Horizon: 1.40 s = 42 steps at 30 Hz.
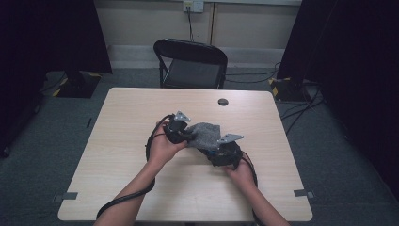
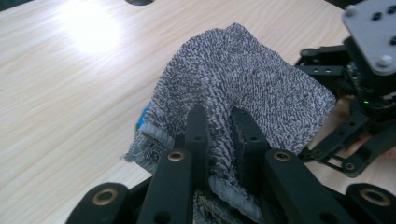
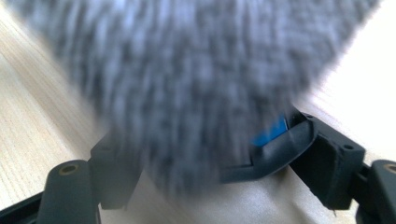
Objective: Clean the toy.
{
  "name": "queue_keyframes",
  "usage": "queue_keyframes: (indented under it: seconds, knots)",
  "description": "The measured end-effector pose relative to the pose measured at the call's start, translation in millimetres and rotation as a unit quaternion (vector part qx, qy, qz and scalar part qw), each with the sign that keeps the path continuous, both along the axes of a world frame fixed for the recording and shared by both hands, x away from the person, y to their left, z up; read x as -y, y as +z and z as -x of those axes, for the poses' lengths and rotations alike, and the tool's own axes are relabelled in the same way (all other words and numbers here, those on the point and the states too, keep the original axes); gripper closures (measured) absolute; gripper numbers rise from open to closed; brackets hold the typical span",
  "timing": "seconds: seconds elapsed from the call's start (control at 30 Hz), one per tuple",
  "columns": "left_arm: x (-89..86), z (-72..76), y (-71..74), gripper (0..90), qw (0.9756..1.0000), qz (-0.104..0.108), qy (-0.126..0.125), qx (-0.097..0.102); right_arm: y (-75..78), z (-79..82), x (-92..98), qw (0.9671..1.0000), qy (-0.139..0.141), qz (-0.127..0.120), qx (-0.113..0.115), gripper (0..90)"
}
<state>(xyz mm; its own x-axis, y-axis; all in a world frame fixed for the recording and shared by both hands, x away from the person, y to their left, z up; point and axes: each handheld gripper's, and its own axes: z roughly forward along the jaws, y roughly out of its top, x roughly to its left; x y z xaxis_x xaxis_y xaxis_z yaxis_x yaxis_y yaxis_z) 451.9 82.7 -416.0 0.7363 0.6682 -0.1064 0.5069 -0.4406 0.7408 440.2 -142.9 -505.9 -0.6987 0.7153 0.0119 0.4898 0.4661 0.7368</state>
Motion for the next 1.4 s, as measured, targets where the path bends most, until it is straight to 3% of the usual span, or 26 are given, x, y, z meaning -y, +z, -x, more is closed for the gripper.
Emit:
queue_keyframes:
  seconds: [0.3,0.63,0.8,1.13,1.4]
  knots:
    - [13.0,4.8,-10.9,78.6,0.9998,-0.012,-0.016,-0.004,0.0,0.0,0.0,1.0,0.0,0.0,0.0,23.2]
    - [20.1,4.5,-24.1,78.4,0.9985,-0.046,-0.03,-0.008,0.0,0.0,0.0,1.0,0.0,0.0,0.0,23.2]
    - [20.7,0.1,-29.0,78.4,0.9982,-0.054,-0.023,-0.012,0.0,0.0,0.0,1.0,0.0,0.0,0.0,23.2]
    - [23.8,-9.4,-28.6,78.4,0.9973,-0.072,-0.014,0.0,0.0,0.0,0.0,1.0,0.0,0.0,0.0,23.2]
    - [21.0,-17.1,-29.9,78.4,0.9972,-0.074,-0.004,-0.006,0.0,0.0,0.0,1.0,0.0,0.0,0.0,23.2]
